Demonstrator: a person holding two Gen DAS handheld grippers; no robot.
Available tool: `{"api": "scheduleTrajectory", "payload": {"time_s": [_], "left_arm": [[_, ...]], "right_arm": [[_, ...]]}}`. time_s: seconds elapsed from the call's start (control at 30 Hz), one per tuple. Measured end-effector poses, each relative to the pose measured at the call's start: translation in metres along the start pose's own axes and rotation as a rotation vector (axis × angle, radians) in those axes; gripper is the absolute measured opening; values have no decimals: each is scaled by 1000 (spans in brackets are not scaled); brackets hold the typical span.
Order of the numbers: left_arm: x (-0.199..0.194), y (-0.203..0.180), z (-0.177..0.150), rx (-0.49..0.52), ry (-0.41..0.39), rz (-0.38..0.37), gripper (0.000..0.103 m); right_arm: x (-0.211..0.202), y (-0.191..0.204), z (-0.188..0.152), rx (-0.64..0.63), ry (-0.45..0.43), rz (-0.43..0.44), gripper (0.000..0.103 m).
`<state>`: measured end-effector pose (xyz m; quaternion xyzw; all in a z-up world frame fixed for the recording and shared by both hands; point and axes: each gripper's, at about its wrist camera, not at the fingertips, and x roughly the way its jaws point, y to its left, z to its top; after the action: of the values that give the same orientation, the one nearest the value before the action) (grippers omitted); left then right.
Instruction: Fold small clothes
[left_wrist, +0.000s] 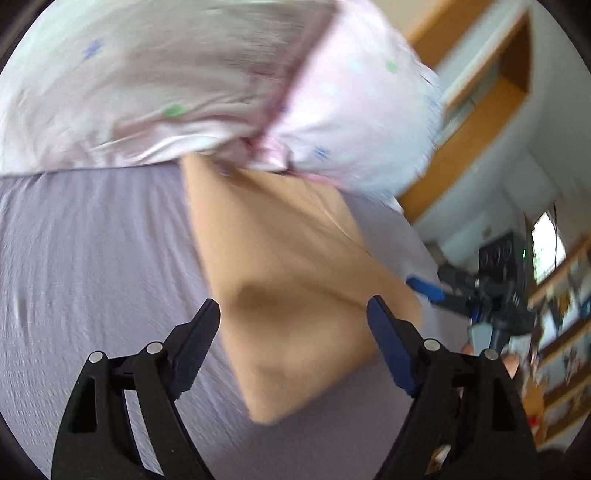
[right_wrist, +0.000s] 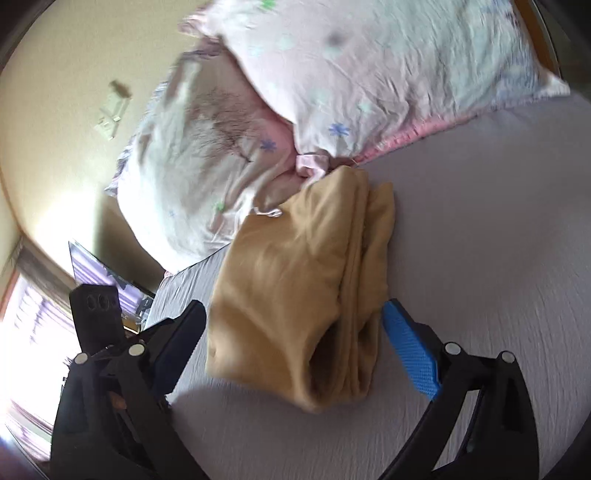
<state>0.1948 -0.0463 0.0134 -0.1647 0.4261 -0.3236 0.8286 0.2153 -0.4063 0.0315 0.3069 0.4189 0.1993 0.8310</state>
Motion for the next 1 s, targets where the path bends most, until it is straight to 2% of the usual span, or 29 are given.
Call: {"api": "scheduleTrajectory", "payload": {"time_s": [0.13,0.2,0.27,0.3,0.33,0.4,0.5,0.67,0.73,0.8,0.83,0.9,0.93,0.97,1.0], "left_arm": [[27,37,17,-159,80,6,82],[42,48,21,-218,127,-30,82],[46,50,25,-229,122,-62,82],[51,50,26,-242,134,-85,78],[57,52,27,-272,146,-123,73],[64,57,27,-322,151,-127,53],[50,60,23,-299,133,-146,37],[-16,72,13,-223,40,-72,37],[-37,87,13,-212,-2,-15,38],[-46,99,11,-208,-9,64,41],[-52,103,9,-219,-5,97,41],[-67,108,3,-221,-34,101,41],[-81,104,-3,-191,-66,111,41],[-93,98,-9,-152,-91,114,43],[-102,90,-14,-121,-113,106,51]], "right_arm": [[45,-27,26,108,118,-28,90],[58,-31,27,118,148,-9,87],[63,-32,28,98,140,-5,82],[64,-32,28,98,141,-4,67],[65,-35,27,109,144,10,46],[67,-39,25,129,135,36,36],[62,-29,24,119,96,105,29],[80,20,15,5,130,168,27],[100,36,10,-32,158,174,28],[121,46,5,-55,193,136,31],[128,49,2,-60,208,97,38],[117,55,-2,-76,167,51,46],[101,60,-5,-89,119,51,59],[85,65,-8,-100,72,68,66],[70,70,-12,-108,31,100,74]]}}
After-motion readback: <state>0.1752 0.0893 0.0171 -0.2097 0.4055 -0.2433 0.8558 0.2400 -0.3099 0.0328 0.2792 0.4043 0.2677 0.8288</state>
